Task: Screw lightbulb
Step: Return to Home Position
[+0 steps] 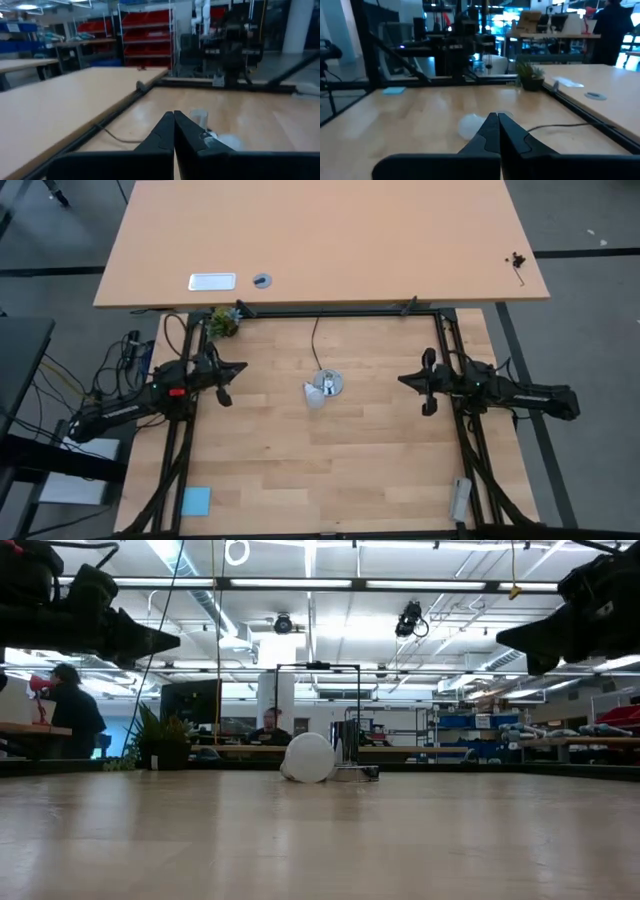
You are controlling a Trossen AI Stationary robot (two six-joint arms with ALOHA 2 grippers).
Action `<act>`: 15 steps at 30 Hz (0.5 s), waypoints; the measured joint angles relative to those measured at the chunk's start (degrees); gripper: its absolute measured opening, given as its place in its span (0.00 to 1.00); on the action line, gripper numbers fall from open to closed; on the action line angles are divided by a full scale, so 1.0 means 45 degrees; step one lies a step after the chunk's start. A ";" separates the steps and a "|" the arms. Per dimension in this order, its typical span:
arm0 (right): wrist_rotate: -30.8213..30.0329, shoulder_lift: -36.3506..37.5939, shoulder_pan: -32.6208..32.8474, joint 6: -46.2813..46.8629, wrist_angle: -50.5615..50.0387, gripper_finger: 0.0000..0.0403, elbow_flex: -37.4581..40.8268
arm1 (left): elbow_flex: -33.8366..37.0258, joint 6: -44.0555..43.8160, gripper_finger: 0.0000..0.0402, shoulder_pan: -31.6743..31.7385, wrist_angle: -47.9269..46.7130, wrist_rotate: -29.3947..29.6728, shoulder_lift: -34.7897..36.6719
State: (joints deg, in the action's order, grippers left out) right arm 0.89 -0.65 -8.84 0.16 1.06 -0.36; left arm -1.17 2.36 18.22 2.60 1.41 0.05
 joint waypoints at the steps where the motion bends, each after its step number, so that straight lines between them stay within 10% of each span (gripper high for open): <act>1: 0.0024 -0.0018 0.0004 0.0031 0.0086 0.00 0.0000 | -0.0004 0.0027 0.01 0.0000 -0.0172 -0.0017 -0.0005; 15: -0.0575 -0.0023 0.0124 0.0047 0.0021 0.00 0.0000 | 0.0154 -0.0230 0.00 -0.0491 0.0258 0.0330 -0.0008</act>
State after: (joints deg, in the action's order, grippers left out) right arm -1.70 -0.75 -8.28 0.38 1.16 -0.36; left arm -0.48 1.33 16.01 3.77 2.89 0.02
